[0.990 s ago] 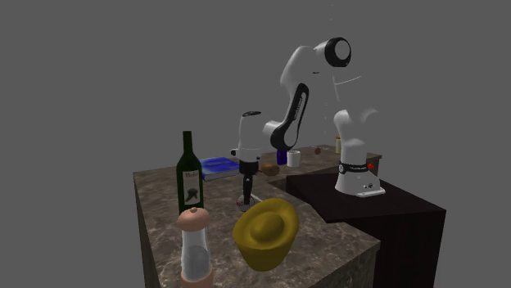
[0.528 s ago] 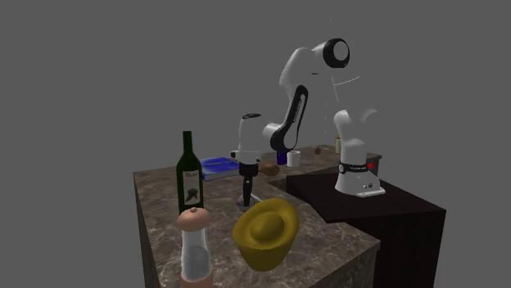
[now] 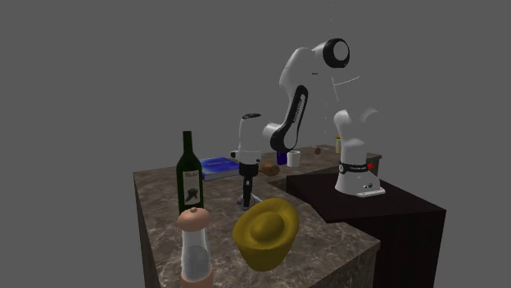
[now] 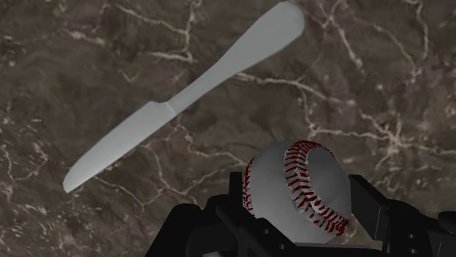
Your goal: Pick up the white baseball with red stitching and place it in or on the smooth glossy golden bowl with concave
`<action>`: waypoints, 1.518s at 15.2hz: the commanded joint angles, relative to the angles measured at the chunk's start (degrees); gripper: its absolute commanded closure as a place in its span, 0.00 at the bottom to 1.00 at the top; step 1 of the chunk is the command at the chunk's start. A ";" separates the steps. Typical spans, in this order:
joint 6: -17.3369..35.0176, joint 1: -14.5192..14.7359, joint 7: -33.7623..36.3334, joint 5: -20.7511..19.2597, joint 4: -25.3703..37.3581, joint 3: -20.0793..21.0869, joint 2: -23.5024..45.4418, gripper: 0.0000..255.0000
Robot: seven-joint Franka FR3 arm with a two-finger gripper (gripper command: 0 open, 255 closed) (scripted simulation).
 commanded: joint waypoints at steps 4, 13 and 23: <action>-0.61 -0.16 -0.26 0.29 -0.11 0.22 -0.75 1.00; -6.55 -1.24 -2.59 3.08 -0.52 1.83 -7.20 1.00; -13.60 -1.78 -4.91 5.89 0.29 2.81 -13.61 1.00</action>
